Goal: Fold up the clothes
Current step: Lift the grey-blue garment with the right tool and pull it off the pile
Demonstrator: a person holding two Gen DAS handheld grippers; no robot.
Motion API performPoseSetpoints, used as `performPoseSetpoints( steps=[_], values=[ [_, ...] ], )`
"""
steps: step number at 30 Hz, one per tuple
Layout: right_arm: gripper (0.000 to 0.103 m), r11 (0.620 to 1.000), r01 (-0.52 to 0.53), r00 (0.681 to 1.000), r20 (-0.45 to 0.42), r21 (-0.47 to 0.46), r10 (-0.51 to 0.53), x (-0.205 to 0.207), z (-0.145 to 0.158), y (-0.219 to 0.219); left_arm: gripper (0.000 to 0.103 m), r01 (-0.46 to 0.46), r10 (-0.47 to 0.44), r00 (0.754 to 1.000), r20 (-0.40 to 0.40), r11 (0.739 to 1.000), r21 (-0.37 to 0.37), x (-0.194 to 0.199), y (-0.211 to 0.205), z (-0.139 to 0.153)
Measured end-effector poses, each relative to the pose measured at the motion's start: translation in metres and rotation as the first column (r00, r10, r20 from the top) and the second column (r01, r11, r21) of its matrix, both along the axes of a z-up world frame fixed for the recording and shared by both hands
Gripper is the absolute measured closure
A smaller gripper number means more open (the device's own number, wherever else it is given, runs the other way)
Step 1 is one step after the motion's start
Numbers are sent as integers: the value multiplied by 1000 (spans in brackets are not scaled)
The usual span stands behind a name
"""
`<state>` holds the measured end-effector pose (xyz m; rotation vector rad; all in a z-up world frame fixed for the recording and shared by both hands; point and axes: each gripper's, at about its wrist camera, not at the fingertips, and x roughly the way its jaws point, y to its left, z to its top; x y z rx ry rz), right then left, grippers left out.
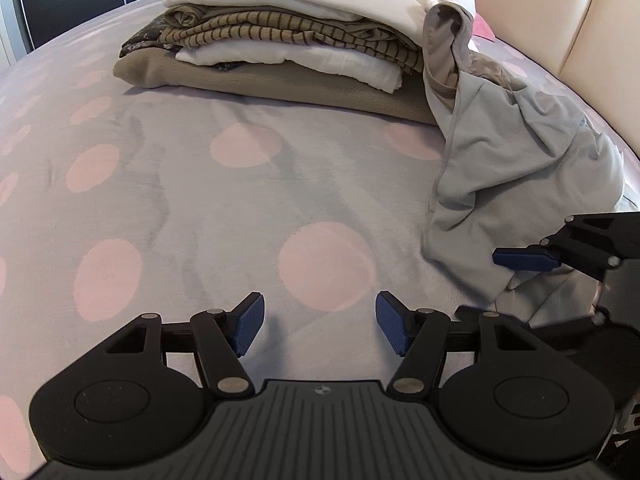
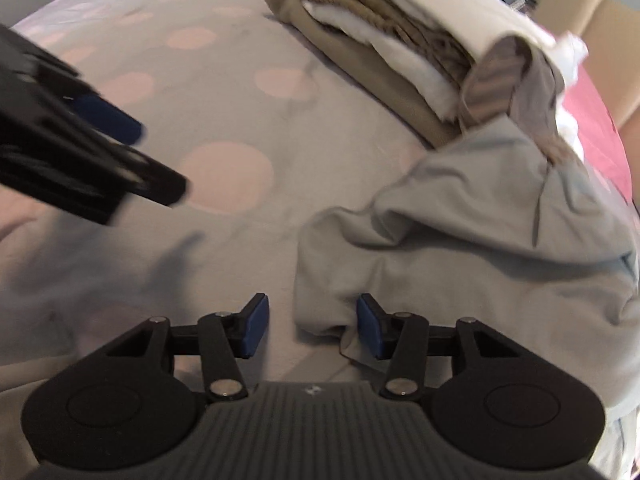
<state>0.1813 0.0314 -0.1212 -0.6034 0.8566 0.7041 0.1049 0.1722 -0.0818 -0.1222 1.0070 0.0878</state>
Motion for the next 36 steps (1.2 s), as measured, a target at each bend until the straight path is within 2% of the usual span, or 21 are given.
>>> performPoseSetpoints(
  steps=[3,7,10,13,16,22,27,29,36],
  values=[
    [92,998,56,998,15,-16,-56,5,4,-2,43,-2,2,1000,6,1000,7,-3,3,4],
    [93,993,93,996,-14,68,-92,0,34,-5,43,-6,6,1000,23,1000,17,-17,9,16],
    [93,988,77,997,13,136,-79,-17,68,-2,43,-13,12,999,41,999,31,-31,15,28],
    [93,977,58,997,40,204,-68,-35,102,0,43,-34,31,997,64,998,50,-50,27,49],
    [93,964,58,998,15,261,-64,-50,133,6,43,-51,43,995,94,995,86,-74,37,71],
    [94,943,-72,997,60,325,55,-102,198,38,43,-99,75,985,157,983,152,-126,55,115],
    [94,881,-221,975,74,419,209,-155,258,71,43,-175,134,970,201,963,205,-171,74,143],
    [94,844,-281,958,85,457,273,-177,280,82,43,-211,163,963,216,952,221,-189,82,153],
    [94,653,-463,873,183,599,452,-240,349,88,43,-340,272,923,271,907,248,-249,113,181]
  ],
)
